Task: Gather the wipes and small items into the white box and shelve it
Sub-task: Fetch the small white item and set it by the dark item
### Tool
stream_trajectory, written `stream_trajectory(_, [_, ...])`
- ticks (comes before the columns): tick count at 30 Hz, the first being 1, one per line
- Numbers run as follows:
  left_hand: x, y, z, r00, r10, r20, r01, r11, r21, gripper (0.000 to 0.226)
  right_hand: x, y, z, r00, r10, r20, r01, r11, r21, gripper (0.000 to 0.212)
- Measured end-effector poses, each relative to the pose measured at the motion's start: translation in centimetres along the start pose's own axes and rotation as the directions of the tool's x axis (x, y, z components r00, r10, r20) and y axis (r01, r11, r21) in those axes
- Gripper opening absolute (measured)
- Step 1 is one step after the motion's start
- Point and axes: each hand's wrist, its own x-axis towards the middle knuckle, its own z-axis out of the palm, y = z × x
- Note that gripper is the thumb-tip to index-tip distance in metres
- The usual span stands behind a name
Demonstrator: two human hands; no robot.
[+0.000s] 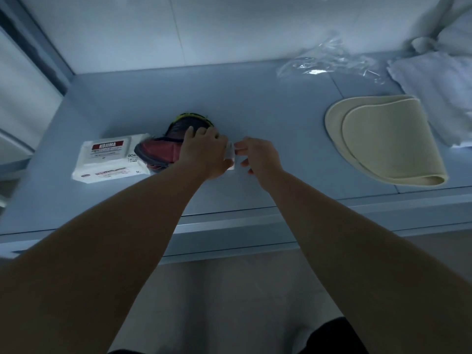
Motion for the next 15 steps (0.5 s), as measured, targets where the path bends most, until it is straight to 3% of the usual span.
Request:
stream_trajectory(6, [-0.9,-0.3,-1.5,0.994,-0.05,0.101,0.05,0.999,0.004,0.076,-1.1,0.1,-0.2,0.998,-0.026,-0.055,0.021,0.995,-0.093,0.025])
stream_trajectory(11, [-4.8,-1.0,-5.7,0.993,-0.054,0.109,0.055,0.998,-0.006,0.063,-4.8,-2.0,-1.8,0.996,-0.032,-0.083,0.011,0.97,-0.242,0.028])
stream_trajectory(15, [-8.4,-1.8,-10.0,0.968,-0.13,0.212,0.143,0.989,-0.046,0.058,-8.8,-5.3,-2.5,0.995,-0.084,-0.06,0.054,0.922,-0.383,0.027])
